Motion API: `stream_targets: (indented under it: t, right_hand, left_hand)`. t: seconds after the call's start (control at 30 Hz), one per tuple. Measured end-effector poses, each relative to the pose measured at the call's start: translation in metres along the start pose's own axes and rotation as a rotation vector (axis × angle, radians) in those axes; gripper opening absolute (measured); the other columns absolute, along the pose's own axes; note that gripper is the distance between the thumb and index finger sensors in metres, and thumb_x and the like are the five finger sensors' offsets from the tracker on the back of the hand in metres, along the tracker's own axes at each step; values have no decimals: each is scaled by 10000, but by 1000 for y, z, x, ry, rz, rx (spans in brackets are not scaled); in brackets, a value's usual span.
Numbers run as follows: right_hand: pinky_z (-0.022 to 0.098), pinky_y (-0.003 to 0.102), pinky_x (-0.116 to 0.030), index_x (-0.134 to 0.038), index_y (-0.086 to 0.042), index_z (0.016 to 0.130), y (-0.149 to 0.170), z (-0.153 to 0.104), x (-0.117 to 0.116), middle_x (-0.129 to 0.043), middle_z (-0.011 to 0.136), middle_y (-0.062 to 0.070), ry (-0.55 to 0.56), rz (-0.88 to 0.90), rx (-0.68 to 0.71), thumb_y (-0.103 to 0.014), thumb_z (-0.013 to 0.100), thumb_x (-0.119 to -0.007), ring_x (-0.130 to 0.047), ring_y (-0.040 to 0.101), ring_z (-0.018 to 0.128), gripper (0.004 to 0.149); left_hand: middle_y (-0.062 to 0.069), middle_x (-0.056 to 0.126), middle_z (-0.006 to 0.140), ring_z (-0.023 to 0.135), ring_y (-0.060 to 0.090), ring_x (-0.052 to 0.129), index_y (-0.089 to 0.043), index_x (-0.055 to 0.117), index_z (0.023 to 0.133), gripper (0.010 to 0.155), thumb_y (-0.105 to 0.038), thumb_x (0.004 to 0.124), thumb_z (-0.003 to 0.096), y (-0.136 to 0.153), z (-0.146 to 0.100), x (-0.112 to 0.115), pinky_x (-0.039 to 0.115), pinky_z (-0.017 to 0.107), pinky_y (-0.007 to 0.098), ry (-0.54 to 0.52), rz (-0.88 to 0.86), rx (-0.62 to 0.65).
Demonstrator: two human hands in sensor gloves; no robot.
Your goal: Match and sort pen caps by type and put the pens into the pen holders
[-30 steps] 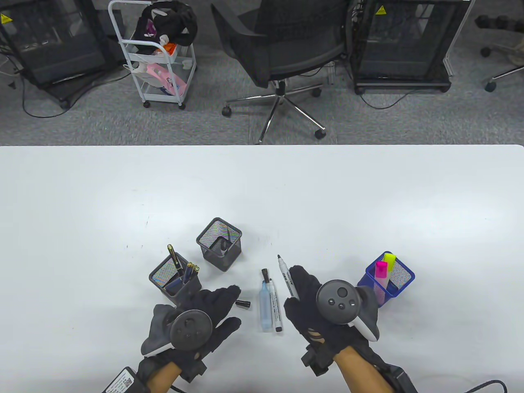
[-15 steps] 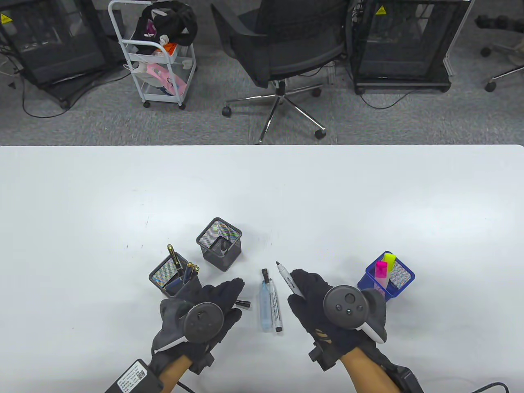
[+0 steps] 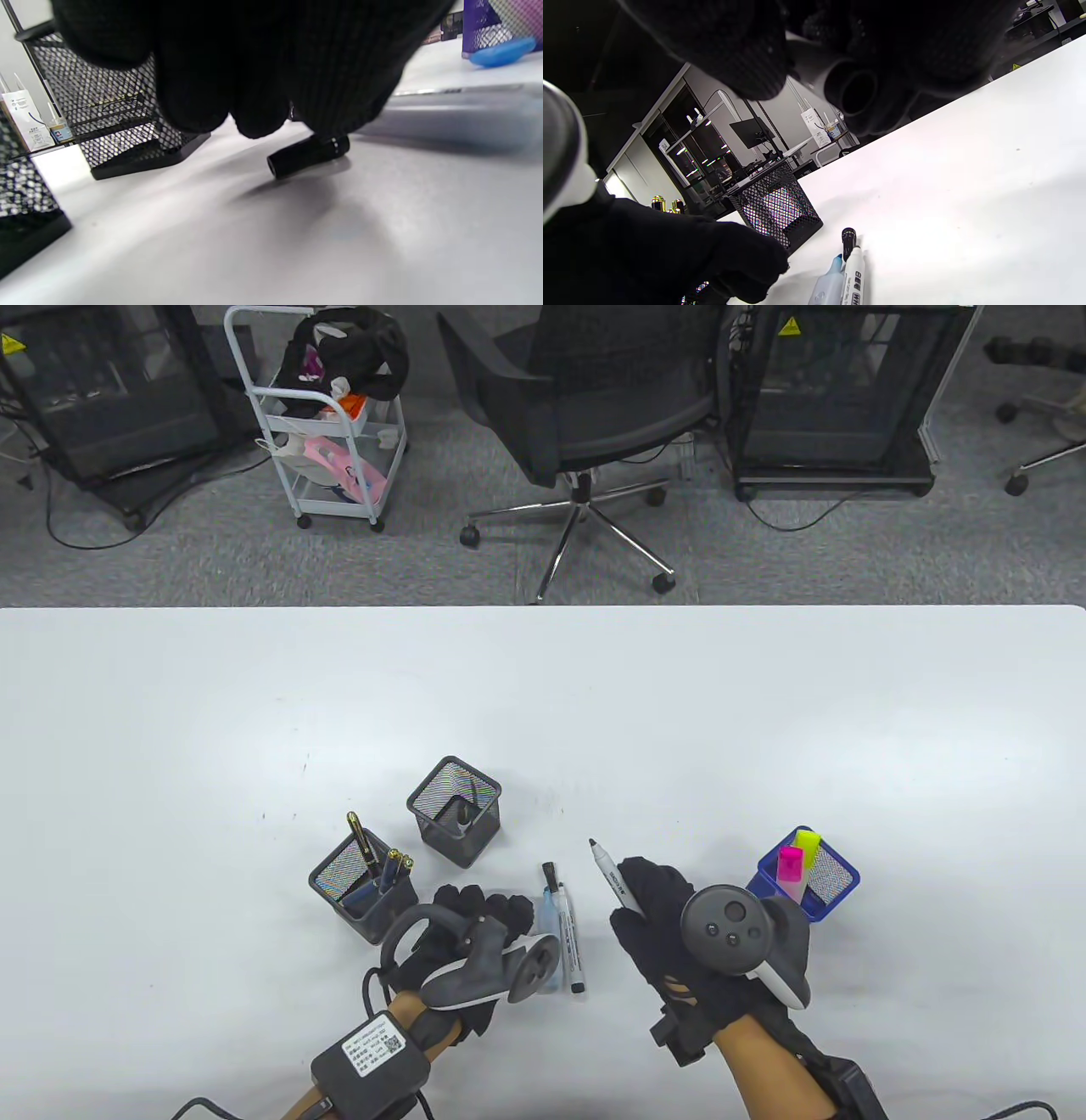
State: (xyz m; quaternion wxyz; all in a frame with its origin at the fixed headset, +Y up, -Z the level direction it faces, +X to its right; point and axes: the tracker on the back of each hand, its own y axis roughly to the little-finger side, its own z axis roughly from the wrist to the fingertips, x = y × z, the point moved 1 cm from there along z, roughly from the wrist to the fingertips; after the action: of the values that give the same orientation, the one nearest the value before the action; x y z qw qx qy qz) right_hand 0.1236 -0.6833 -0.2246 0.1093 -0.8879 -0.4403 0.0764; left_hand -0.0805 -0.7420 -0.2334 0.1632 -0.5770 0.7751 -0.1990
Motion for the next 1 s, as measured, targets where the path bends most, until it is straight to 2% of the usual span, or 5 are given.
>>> stream_targets:
  t: [0.2, 0.53, 0.6, 0.73, 1.0]
  right_hand:
    - [374, 415, -929, -690, -80, 927, 1, 0, 2, -867, 806, 198, -7, -1, -12, -338, 449, -922, -1047, 335, 574, 591]
    - [375, 414, -928, -688, -80, 930, 0, 0, 1, -866, 807, 200, -15, 0, -6, -340, 452, -918, -1047, 332, 576, 591]
    - [375, 413, -928, -687, -80, 931, 0, -1, 0, -866, 808, 199, -16, -2, -3, -339, 453, -917, -1045, 334, 577, 590]
    - [377, 412, -924, -683, -83, 935, 0, -1, 0, -862, 813, 197, -19, -4, 0, -342, 456, -913, -1042, 333, 582, 591]
    - [381, 407, -919, -675, -90, 941, -8, -2, -3, -855, 823, 191, -31, -27, 54, -342, 460, -904, -1035, 331, 592, 589]
  left_hand:
    - [110, 1003, 854, 635, 331, 1045, -222, 834, 918, 548, -292, 987, 396, -10, 10, 12, 771, 543, 662, 48, 20, 14]
    - [187, 1022, 788, 576, 336, 1046, -136, 843, 899, 519, -270, 962, 412, -5, 6, 11, 768, 527, 687, 41, -47, 12]
    - [190, 1026, 781, 565, 331, 1045, -130, 841, 899, 519, -282, 945, 413, 0, 1, 2, 772, 522, 686, 4, -98, -3]
    - [207, 993, 791, 578, 347, 999, -112, 808, 919, 513, -278, 862, 436, 19, -14, -23, 737, 536, 703, -67, -350, -25]
    - [207, 933, 803, 601, 346, 929, -120, 771, 954, 493, -277, 684, 495, 54, -48, -59, 687, 559, 717, -225, -723, 37]
